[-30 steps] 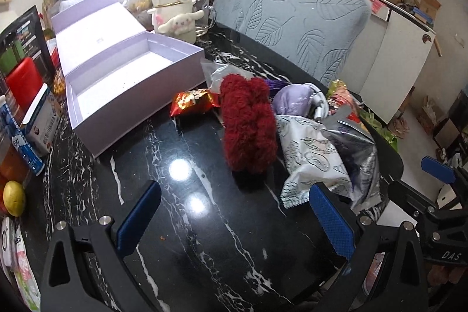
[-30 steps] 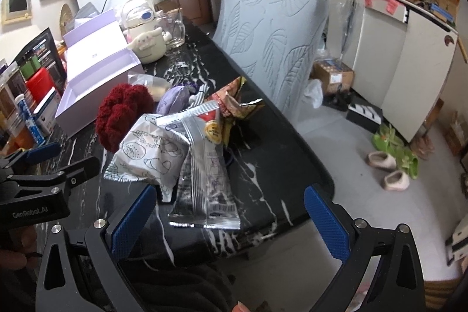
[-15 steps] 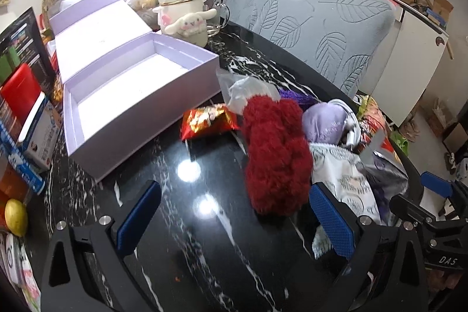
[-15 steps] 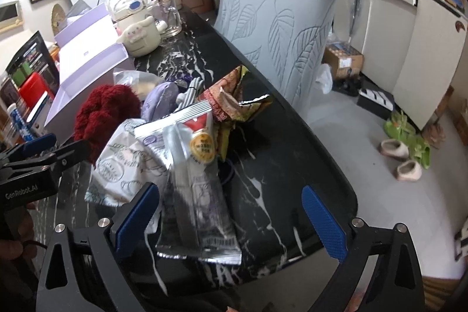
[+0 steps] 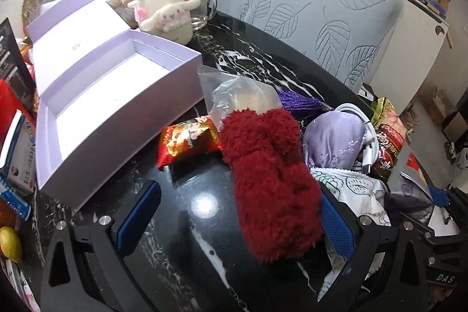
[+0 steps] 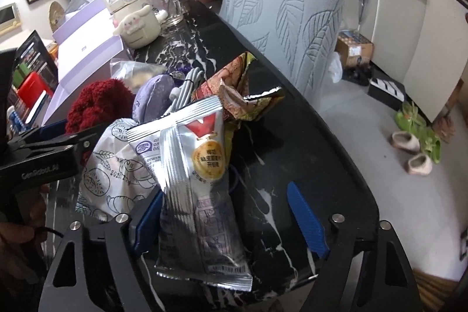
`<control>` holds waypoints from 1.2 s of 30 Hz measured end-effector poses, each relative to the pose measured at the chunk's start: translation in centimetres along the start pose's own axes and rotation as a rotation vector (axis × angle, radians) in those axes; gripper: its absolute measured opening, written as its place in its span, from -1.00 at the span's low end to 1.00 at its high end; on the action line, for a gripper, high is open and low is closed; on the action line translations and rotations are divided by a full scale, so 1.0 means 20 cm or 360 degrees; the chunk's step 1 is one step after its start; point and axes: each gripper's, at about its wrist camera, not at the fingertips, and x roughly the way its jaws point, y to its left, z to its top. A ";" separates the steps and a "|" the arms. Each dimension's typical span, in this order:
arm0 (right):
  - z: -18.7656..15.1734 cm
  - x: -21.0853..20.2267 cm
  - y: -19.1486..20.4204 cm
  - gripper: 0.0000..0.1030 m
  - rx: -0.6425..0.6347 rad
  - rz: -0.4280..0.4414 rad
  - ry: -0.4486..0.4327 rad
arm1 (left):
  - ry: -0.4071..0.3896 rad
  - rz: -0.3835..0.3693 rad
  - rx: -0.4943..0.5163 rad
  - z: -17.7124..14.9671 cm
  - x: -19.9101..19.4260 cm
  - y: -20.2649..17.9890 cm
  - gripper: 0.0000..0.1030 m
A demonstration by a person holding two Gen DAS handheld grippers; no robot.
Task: Organize soft objects
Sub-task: 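Grasp the red fuzzy plush with the left gripper while the right grasps the silver packet, then carry the red plush and silver packet toward the open lavender box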
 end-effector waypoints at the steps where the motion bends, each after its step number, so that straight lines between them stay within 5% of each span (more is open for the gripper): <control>1: 0.00 0.00 0.00 0.49 -0.0012 -0.0002 -0.0003 | 0.0007 -0.0004 -0.0006 0.00 0.01 0.00 1.00; 4: 0.01 0.01 0.01 0.32 -0.0036 0.0009 -0.0007 | 0.0019 -0.0025 -0.0013 0.01 0.05 0.00 1.00; 8: 0.01 0.01 0.02 -0.16 -0.0066 0.0033 -0.0016 | 0.0030 -0.0047 -0.0021 0.03 0.09 0.00 0.97; 15: 0.00 0.00 0.03 -0.30 -0.0080 0.0023 -0.0032 | 0.0040 -0.0174 -0.0012 0.03 0.13 -0.02 -0.02; 18: 0.00 -0.02 0.02 -0.33 -0.0074 0.0005 -0.0056 | -0.0010 -0.0167 0.0072 0.02 0.09 -0.07 -0.24; 36: -0.04 -0.16 0.15 -0.34 -0.0142 0.0060 -0.0180 | -0.0211 -0.0146 0.0046 -0.07 -0.22 0.04 -0.30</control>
